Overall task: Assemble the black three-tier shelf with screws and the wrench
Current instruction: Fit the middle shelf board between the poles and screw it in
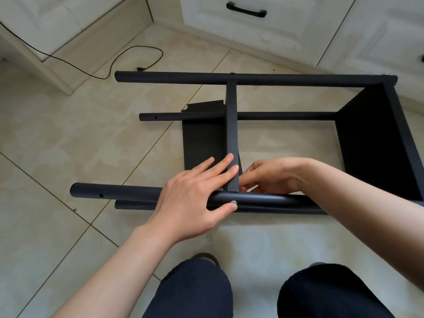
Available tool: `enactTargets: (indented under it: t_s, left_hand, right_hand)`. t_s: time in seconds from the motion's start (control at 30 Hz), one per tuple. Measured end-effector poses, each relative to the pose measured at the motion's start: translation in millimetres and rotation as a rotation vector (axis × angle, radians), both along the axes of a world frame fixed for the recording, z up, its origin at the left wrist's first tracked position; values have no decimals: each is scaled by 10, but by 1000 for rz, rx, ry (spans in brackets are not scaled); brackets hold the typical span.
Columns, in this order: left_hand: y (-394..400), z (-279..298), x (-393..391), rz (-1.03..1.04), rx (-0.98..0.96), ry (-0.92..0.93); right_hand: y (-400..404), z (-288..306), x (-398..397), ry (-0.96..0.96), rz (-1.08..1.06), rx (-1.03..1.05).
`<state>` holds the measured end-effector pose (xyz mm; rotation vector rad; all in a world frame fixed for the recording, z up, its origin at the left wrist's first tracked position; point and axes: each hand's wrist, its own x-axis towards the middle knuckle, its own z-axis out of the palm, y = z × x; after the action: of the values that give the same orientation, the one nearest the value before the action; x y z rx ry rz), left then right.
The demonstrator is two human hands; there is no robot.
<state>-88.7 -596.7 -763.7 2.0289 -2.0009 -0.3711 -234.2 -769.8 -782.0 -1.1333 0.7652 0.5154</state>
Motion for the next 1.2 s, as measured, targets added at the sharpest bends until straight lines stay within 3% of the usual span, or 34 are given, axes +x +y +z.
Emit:
enactTargets:
  t_s: [1.2]
  left_hand:
    - [6,8,-3,5,-17,-8]
  right_hand:
    - [51,5,-23,40,-4,-49]
